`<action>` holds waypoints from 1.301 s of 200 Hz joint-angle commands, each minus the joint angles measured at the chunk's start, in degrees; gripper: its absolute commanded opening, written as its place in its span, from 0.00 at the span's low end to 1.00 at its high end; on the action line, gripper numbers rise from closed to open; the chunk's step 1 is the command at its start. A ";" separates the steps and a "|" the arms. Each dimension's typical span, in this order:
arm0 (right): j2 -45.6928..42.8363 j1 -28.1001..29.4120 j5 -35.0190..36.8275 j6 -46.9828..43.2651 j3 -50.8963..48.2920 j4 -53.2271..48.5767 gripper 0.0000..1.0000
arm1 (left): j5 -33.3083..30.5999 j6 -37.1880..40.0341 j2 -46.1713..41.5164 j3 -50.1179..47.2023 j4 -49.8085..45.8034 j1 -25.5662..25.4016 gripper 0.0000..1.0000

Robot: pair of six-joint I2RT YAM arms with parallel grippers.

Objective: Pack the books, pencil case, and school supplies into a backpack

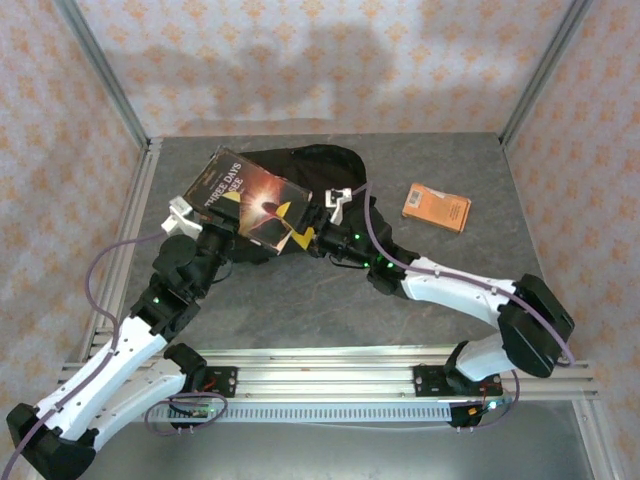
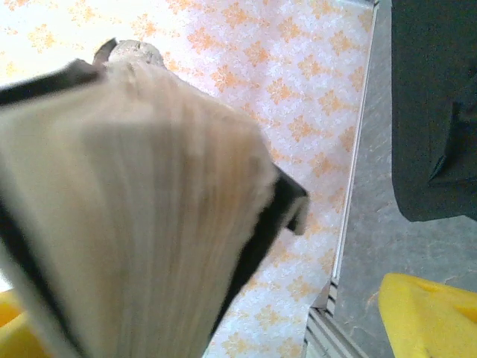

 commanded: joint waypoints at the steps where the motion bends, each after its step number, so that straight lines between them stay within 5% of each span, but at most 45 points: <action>1: -2.59 0.17 2.27 -4.70 -0.25 -3.86 0.96 | -1.26 1.35 -0.99 2.80 1.51 -0.46 0.00; 27: -1.89 0.16 1.61 -2.79 -0.21 -2.16 0.97 | -0.81 1.07 -0.51 2.72 1.86 -0.50 0.00; 91: 4.54 0.16 -0.09 9.18 5.44 16.11 0.83 | 0.33 -0.76 0.20 1.04 2.35 -0.69 0.00; 176: 4.36 0.14 2.35 6.36 7.53 12.35 0.22 | -0.62 -1.07 2.60 -0.21 1.42 -3.22 0.00; 210: 1.05 0.16 5.68 1.33 5.77 5.74 0.00 | -1.08 2.21 2.77 2.21 -4.42 -3.37 0.00; 260: -11.59 -1.07 28.03 -16.27 11.66 -36.48 0.00 | 3.73 20.35 15.20 19.47 -26.17 -3.31 0.42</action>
